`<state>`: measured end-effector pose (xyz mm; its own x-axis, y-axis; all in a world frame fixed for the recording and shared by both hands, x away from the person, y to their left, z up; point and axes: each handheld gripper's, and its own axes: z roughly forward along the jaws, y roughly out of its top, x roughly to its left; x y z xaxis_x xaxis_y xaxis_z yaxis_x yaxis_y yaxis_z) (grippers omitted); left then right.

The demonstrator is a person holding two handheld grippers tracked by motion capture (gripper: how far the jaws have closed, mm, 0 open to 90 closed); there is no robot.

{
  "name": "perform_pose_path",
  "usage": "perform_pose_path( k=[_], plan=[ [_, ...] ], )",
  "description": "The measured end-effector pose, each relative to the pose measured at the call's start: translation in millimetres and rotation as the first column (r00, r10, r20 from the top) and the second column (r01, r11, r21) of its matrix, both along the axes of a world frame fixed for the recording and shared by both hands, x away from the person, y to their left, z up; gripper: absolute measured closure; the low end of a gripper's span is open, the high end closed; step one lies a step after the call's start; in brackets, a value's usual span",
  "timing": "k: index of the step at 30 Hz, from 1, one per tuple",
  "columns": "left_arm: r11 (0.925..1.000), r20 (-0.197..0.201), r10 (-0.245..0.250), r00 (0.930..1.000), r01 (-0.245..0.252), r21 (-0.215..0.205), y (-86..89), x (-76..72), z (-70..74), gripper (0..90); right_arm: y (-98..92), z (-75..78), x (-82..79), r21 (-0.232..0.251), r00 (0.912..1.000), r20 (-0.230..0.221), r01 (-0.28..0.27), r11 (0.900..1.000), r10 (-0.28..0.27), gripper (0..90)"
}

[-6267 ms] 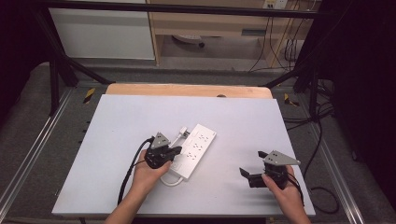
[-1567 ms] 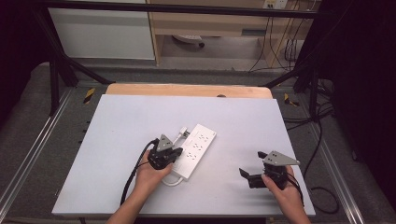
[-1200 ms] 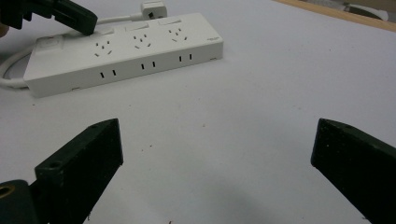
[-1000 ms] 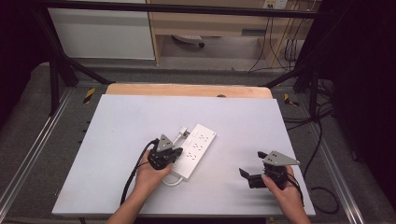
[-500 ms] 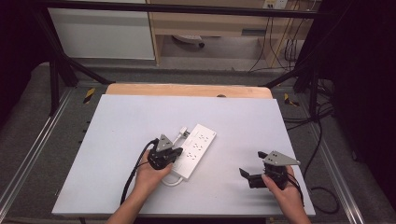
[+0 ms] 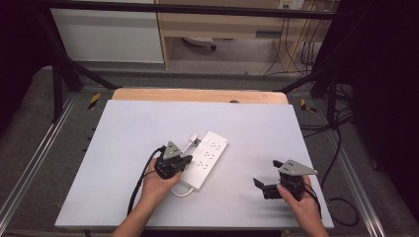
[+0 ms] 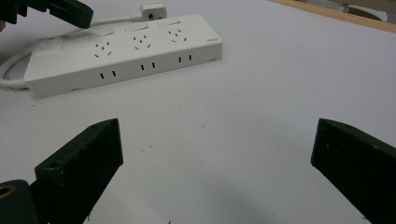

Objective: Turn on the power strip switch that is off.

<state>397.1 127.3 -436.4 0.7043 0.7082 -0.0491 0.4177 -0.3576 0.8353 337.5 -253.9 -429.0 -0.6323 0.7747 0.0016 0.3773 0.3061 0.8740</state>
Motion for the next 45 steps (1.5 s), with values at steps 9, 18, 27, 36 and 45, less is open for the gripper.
perform_pose_path(
  k=[9,18,27,36,45],
  plan=[
    [0.9998,-0.007,0.001,1.0000,-0.001,-0.021,1.8,-1.4,2.6,86.2,0.0,0.0,-0.1,-0.001,1.0000,0.001,-0.001,1.000,0.001,2.7],
    [0.9975,0.026,0.041,0.9988,-0.040,-0.059,5.5,-4.5,9.7,69.8,0.3,-0.2,0.0,-0.005,1.0000,-0.002,-0.004,1.000,0.004,2.7],
    [0.9936,0.059,0.085,0.9947,-0.080,-0.079,9.6,-5.1,16.9,44.8,0.1,-0.1,0.1,-0.003,1.0000,0.001,-0.004,1.000,0.004,2.7],
    [0.9891,0.040,0.132,0.9904,-0.129,-0.071,8.8,-3.9,21.7,13.0,0.5,-0.1,0.1,-0.004,1.0000,-0.001,-0.005,1.000,0.005,2.7],
    [0.9921,0.044,0.076,0.9961,-0.071,-0.103,18.5,-11.7,37.7,8.8,0.2,-0.1,0.2,-0.003,1.0000,-0.001,-0.003,1.000,0.003,2.7]
  ],
)
